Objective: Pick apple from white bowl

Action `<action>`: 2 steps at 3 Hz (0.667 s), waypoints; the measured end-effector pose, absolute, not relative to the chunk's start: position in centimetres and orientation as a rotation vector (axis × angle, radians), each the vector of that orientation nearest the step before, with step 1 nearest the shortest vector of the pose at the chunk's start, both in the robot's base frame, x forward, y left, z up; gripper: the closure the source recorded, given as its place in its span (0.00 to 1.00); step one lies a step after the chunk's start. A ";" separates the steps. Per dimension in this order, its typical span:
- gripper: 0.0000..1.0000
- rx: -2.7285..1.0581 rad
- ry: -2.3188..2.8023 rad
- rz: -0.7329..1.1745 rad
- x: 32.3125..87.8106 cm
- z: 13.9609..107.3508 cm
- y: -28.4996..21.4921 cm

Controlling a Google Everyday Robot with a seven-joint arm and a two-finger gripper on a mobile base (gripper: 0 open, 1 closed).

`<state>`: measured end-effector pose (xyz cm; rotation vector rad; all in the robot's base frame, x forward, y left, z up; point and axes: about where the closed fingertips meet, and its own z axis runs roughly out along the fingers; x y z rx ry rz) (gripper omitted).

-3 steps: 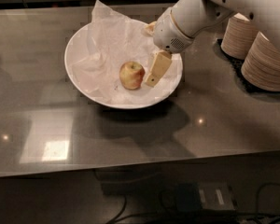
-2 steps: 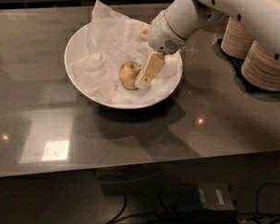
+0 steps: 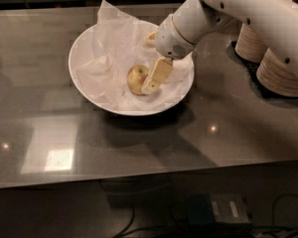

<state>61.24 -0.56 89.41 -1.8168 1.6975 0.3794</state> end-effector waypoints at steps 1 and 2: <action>0.17 -1.821 1.699 0.393 61.0 88.9 -0.5; 0.23 -1.830 1.696 0.411 60.6 88.2 -0.1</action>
Offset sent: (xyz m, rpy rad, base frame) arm -0.0114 0.0047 -0.0185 0.0098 0.0309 0.0217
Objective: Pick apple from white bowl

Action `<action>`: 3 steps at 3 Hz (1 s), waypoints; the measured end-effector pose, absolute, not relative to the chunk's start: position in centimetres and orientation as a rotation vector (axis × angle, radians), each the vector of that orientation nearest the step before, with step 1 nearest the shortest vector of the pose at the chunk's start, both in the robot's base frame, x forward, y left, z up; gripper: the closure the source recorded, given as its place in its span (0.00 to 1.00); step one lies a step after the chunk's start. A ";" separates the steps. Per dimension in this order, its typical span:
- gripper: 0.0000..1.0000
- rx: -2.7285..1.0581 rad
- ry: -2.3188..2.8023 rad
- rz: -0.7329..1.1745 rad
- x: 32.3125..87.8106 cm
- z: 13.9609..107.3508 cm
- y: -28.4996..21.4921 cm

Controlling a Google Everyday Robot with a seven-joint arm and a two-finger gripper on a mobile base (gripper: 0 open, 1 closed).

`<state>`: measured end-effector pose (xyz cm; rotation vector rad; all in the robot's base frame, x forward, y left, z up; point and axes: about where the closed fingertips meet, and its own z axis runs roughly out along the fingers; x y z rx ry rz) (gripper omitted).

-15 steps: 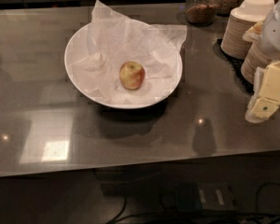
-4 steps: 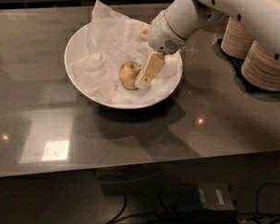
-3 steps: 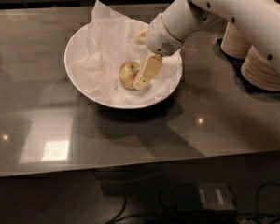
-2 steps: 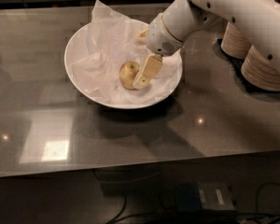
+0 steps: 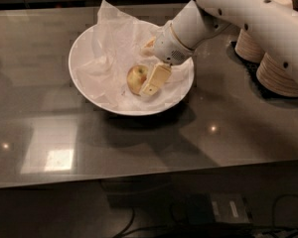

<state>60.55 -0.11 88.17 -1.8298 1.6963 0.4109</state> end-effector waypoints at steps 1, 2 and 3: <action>0.31 -1.841 1.693 0.425 60.4 87.6 0.3; 0.31 -1.847 1.695 0.435 60.6 86.9 0.5; 0.30 -1.857 1.700 0.452 60.9 86.0 0.8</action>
Offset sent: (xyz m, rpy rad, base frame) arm 0.0004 0.0066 -0.0151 0.0037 0.0194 0.0215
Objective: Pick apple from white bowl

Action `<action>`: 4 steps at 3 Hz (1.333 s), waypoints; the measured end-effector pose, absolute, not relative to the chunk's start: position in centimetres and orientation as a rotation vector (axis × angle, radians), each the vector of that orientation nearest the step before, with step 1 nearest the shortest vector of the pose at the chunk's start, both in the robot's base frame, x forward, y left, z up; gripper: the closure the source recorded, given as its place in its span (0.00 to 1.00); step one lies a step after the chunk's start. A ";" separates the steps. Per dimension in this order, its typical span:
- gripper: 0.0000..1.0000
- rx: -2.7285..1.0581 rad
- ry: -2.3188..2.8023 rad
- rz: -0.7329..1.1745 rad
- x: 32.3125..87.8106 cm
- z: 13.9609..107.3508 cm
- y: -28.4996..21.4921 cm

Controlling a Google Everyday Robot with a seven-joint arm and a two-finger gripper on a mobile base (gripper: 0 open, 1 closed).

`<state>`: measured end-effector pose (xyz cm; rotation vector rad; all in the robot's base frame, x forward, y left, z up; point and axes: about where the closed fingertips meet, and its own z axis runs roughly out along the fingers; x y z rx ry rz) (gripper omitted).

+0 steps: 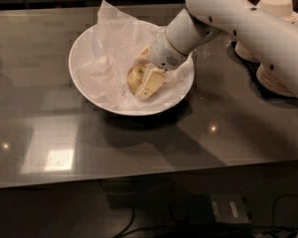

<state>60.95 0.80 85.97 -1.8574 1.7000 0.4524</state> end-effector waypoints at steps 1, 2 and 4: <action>0.31 -1.859 1.704 0.458 61.0 85.6 0.8; 0.49 -1.859 1.704 0.458 61.0 85.6 0.9; 0.95 -1.857 1.702 0.462 61.0 85.6 0.9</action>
Offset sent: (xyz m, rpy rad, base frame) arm 0.0006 0.0005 -0.0036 -0.0012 0.0059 0.0006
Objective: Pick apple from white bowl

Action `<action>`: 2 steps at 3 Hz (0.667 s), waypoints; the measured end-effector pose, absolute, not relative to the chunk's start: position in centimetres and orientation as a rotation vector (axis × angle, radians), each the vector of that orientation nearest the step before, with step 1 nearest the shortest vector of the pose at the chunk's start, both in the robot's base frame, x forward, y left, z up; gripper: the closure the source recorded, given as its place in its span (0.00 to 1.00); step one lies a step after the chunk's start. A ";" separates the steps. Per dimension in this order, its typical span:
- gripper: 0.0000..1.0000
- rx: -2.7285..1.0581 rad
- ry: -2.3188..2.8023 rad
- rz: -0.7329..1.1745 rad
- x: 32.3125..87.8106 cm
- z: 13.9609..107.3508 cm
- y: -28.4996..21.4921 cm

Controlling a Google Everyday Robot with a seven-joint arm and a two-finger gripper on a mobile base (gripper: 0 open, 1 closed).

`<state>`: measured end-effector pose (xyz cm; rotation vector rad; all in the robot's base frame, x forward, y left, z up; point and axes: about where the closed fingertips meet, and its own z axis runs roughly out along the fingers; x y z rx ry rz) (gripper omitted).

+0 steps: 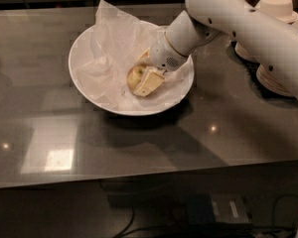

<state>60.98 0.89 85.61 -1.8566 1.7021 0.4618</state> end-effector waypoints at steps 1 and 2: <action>1.00 -1.800 1.647 0.508 60.8 87.2 0.7; 1.00 -1.728 1.550 0.544 60.4 90.8 0.2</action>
Offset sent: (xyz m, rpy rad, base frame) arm -0.0111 -0.0212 0.1000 0.3249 -0.1269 0.0150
